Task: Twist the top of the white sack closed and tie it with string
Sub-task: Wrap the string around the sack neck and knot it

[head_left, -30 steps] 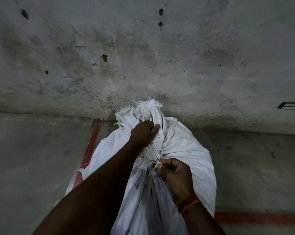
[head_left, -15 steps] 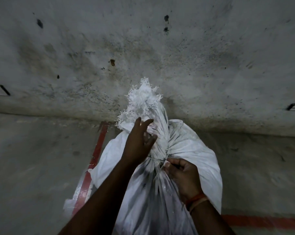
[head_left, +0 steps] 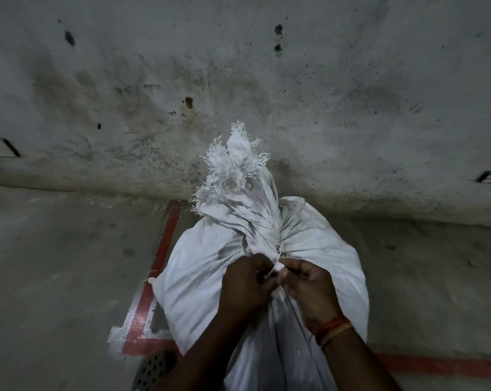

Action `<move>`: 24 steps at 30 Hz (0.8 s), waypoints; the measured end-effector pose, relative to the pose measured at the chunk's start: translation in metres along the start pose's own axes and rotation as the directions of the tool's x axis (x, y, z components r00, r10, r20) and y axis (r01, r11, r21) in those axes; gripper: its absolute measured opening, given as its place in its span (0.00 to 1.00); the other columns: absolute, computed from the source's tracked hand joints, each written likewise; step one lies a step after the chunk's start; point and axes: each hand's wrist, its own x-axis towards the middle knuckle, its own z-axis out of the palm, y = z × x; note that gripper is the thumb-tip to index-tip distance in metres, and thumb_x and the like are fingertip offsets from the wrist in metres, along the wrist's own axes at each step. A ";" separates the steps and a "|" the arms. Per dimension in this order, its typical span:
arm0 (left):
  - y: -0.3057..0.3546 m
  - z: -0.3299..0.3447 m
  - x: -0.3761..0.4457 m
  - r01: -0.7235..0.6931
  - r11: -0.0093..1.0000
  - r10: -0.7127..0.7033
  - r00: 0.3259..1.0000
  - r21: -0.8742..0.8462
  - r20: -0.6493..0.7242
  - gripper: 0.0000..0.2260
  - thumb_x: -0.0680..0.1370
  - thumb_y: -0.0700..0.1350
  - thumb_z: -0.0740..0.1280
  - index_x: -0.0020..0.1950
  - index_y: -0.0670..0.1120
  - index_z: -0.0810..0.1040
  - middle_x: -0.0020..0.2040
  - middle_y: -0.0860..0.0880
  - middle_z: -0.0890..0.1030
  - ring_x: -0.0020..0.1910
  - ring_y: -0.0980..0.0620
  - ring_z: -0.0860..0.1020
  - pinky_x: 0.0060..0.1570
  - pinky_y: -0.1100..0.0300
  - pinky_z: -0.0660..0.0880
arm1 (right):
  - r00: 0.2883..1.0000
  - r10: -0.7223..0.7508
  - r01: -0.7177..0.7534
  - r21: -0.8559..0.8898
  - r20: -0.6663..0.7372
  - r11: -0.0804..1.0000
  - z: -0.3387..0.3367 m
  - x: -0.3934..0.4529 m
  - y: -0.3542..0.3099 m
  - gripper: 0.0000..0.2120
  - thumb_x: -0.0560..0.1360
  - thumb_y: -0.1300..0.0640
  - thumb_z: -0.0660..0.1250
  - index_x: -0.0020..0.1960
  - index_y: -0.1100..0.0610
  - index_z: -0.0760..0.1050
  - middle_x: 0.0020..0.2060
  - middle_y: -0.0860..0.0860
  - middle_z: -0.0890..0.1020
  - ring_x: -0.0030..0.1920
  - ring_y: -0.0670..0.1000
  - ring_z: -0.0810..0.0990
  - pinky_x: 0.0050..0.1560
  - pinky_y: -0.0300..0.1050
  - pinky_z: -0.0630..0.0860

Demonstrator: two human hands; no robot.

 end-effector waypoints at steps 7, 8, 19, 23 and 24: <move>-0.013 0.016 0.000 0.004 0.997 -0.012 0.993 -0.074 -0.114 0.06 0.73 0.53 0.71 0.43 0.52 0.83 0.39 0.56 0.83 0.40 0.59 0.79 0.41 0.62 0.73 | 0.992 -0.119 0.107 -0.215 -0.043 0.971 -0.001 -0.003 -0.002 0.09 0.72 0.70 0.71 0.48 0.59 0.84 0.44 0.54 0.88 0.49 0.53 0.87 0.55 0.50 0.82; -0.014 0.016 0.000 -0.007 0.996 -0.004 0.992 -0.083 -0.126 0.04 0.73 0.51 0.71 0.43 0.52 0.83 0.40 0.56 0.83 0.41 0.59 0.79 0.41 0.63 0.72 | 0.986 -0.152 0.129 -0.268 -0.066 0.955 -0.001 -0.004 -0.004 0.08 0.71 0.69 0.73 0.47 0.59 0.84 0.42 0.53 0.88 0.47 0.52 0.87 0.53 0.48 0.82; -0.009 0.011 0.001 -0.021 0.981 -0.009 0.988 -0.190 -0.155 0.05 0.74 0.50 0.70 0.44 0.50 0.84 0.42 0.55 0.84 0.43 0.58 0.82 0.46 0.61 0.78 | 0.911 -0.411 0.285 -0.666 -0.035 0.689 0.002 -0.011 -0.015 0.05 0.70 0.57 0.77 0.37 0.52 0.82 0.31 0.44 0.84 0.38 0.38 0.82 0.39 0.27 0.74; -0.009 0.011 0.002 -0.042 0.979 0.004 0.983 -0.201 -0.186 0.05 0.75 0.48 0.69 0.45 0.49 0.84 0.42 0.55 0.84 0.45 0.58 0.82 0.49 0.58 0.78 | 0.887 -0.461 0.310 -0.717 -0.019 0.625 0.004 -0.011 -0.020 0.09 0.69 0.55 0.77 0.34 0.52 0.78 0.29 0.44 0.81 0.36 0.42 0.81 0.35 0.29 0.71; -0.009 0.011 0.002 -0.050 0.980 0.010 0.980 -0.192 -0.200 0.05 0.75 0.47 0.69 0.45 0.49 0.84 0.42 0.55 0.84 0.45 0.58 0.82 0.48 0.59 0.78 | 0.884 -0.468 0.312 -0.724 -0.017 0.616 0.005 -0.012 -0.021 0.09 0.69 0.55 0.77 0.34 0.52 0.78 0.28 0.45 0.81 0.34 0.43 0.80 0.34 0.30 0.71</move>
